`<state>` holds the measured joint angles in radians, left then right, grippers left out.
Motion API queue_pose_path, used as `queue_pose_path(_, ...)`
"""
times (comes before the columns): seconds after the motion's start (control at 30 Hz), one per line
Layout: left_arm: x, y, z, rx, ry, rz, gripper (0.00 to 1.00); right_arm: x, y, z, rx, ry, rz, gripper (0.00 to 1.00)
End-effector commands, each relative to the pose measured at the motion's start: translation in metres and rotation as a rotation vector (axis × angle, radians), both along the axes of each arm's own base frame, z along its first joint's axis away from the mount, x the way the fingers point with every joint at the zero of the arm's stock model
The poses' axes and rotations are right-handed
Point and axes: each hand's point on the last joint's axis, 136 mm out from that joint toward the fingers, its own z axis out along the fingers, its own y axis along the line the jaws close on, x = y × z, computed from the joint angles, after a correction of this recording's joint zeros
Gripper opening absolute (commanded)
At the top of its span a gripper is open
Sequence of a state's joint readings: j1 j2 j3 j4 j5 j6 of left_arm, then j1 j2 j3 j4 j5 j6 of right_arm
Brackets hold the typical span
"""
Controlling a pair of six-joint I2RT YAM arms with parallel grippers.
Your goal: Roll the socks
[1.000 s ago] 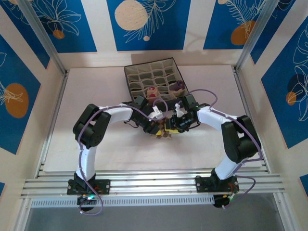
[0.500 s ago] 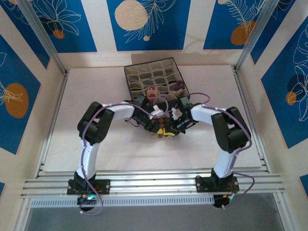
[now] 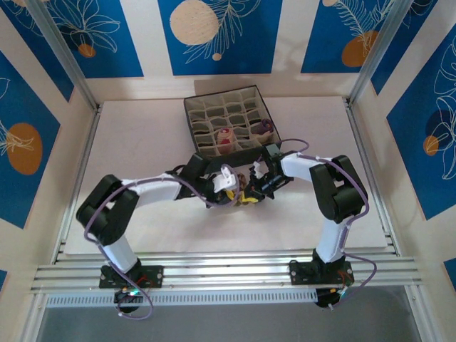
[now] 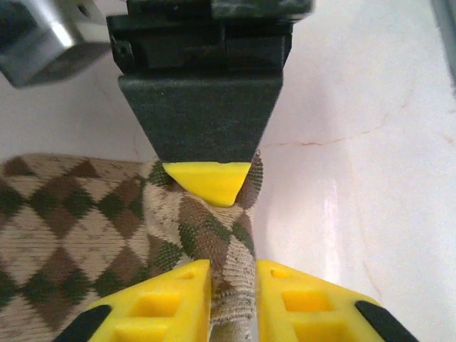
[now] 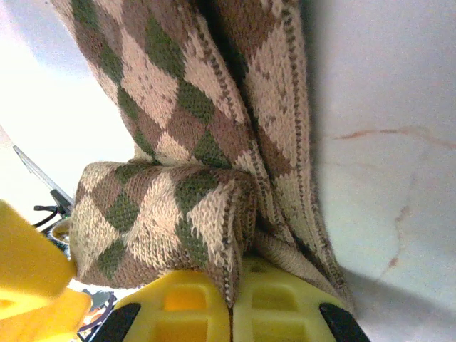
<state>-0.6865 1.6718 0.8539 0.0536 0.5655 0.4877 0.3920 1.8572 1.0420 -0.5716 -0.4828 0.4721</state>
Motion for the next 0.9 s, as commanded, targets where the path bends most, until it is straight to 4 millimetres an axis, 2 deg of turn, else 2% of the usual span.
queue_pose_path(0.0,0.011,-0.002,0.010,-0.012,-0.303,0.001,0.27,-0.015,-0.021,-0.023,-0.124,0.083,0.004,0.00)
queue_pose_path(0.07,0.007,-0.003,0.007,-0.003,-0.382,-0.015,0.34,-0.015,-0.021,-0.021,-0.122,0.083,0.007,0.00)
queue_pose_path(0.13,0.002,-0.006,0.001,0.023,-0.429,-0.042,0.36,-0.015,-0.020,-0.020,-0.120,0.083,0.010,0.00)
queue_pose_path(0.33,-0.008,-0.018,-0.009,0.116,-0.618,-0.090,0.39,-0.015,-0.019,-0.019,-0.120,0.092,0.014,0.00)
queue_pose_path(0.57,-0.005,-0.024,-0.009,0.186,-0.746,-0.098,0.41,-0.020,-0.019,-0.022,-0.125,0.114,0.027,0.00)
queue_pose_path(0.7,-0.011,-0.026,-0.002,0.166,-0.770,-0.117,0.41,-0.021,-0.019,-0.022,-0.123,0.120,0.030,0.00)
queue_pose_path(0.87,-0.013,-0.025,-0.022,0.241,-0.741,-0.171,0.39,-0.022,-0.017,-0.021,-0.117,0.126,0.035,0.00)
